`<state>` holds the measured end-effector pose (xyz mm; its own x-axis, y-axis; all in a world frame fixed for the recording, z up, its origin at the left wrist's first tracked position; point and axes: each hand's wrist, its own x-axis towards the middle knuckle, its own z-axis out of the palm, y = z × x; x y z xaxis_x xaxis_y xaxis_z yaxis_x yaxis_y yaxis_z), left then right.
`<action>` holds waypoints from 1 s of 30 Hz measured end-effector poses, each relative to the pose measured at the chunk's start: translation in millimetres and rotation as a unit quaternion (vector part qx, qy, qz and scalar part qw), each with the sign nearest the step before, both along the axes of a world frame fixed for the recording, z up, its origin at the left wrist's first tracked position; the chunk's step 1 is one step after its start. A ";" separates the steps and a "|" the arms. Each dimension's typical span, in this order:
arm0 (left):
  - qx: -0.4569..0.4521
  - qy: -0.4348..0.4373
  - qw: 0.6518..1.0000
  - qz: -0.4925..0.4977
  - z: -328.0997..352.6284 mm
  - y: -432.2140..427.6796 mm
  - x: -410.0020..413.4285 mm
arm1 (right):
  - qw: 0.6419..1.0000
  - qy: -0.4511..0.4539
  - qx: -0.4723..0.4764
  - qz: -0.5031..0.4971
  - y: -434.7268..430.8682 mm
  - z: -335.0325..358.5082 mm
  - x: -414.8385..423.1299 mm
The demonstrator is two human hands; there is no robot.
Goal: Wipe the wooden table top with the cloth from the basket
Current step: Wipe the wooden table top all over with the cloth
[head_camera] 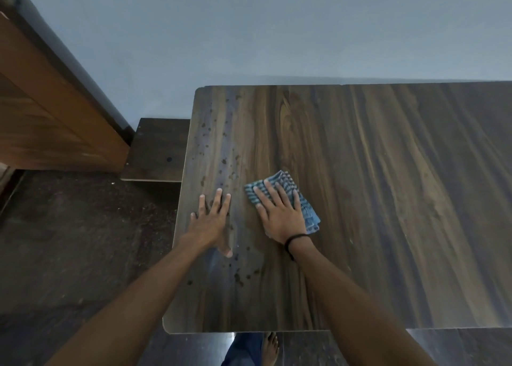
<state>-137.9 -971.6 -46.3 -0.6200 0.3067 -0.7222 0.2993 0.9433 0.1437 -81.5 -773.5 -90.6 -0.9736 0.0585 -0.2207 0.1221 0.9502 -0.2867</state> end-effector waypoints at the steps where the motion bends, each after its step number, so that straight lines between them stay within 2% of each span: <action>1: 0.004 0.001 1.000 0.000 -2.1 -1.5 0.8 | 1.000 -0.005 -0.006 -0.020 -3.4 0.5 -5.5; 4: 0.016 0.005 1.000 -0.002 -3.2 -5.6 1.8 | 1.000 0.004 -0.003 -0.017 -17.6 -2.2 16.7; 8: 0.019 0.011 1.000 0.004 -0.3 -5.9 1.7 | 0.992 0.028 0.017 0.122 -16.6 -7.6 85.0; 10: 0.022 0.010 1.000 0.007 0.7 -3.5 1.9 | 0.989 0.034 0.031 0.141 -0.2 -9.5 82.9; 14: 0.024 0.010 1.000 0.008 1.2 -3.5 2.5 | 0.999 0.005 0.028 -0.020 -4.2 -7.0 51.5; 16: 0.019 0.014 1.000 0.007 1.6 -4.8 3.7 | 0.999 0.004 0.017 -0.045 -19.3 -7.5 59.9; 22: 0.024 0.014 1.000 0.003 -3.1 -6.3 3.3 | 0.995 0.027 0.018 0.090 -30.5 -11.7 163.9; 25: 0.026 0.019 0.999 -0.001 -3.1 -6.1 2.1 | 0.986 0.027 0.032 0.159 -6.9 -10.4 156.2; 26: 0.028 0.019 0.999 -0.003 -3.0 -6.3 1.5 | 0.989 0.030 0.034 0.142 -2.3 -10.7 143.3; 29: 0.027 0.019 0.999 0.004 -1.9 -8.0 3.4 | 1.000 0.009 0.017 -0.010 -10.3 -8.1 115.2; 30: 0.027 0.017 0.999 0.007 -0.6 -8.4 4.6 | 1.000 0.004 0.012 -0.027 -20.2 -7.0 118.1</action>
